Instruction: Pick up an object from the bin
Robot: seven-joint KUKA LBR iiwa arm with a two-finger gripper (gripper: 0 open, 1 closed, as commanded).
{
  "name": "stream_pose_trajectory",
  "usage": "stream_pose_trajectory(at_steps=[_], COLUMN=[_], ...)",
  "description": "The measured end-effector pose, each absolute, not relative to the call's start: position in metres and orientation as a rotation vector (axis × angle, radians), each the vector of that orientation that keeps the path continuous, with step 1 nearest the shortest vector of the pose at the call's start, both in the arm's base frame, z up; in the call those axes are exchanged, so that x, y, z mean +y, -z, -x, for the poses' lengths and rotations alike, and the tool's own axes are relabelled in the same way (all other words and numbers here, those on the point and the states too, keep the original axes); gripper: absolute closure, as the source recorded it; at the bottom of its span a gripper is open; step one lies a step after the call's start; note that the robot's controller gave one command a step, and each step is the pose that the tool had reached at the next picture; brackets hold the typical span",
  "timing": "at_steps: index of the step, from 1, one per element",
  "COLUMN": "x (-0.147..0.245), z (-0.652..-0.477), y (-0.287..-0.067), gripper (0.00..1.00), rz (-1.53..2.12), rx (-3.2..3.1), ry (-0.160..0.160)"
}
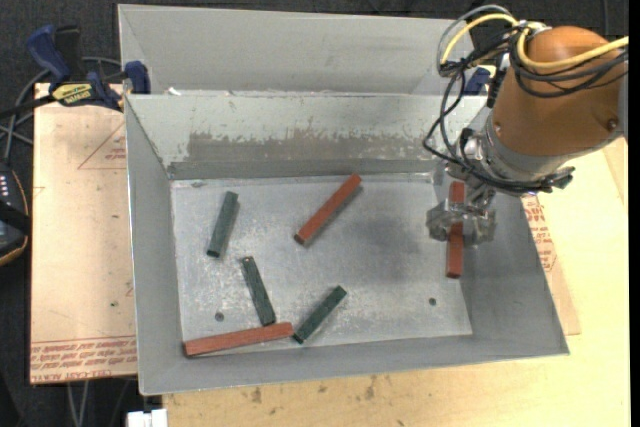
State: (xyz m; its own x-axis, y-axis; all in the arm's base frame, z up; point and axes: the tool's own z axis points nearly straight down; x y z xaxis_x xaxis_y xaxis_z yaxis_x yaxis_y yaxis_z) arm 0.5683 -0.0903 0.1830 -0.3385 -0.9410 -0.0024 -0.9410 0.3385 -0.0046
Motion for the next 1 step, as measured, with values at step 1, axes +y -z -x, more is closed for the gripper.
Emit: stream_pose_trajectory(at_steps=[1], x=[-0.1021], z=[-0.5774], y=[-0.2337], gripper=[1.00], rz=[1.896], rx=[2.496], ry=[0.007])
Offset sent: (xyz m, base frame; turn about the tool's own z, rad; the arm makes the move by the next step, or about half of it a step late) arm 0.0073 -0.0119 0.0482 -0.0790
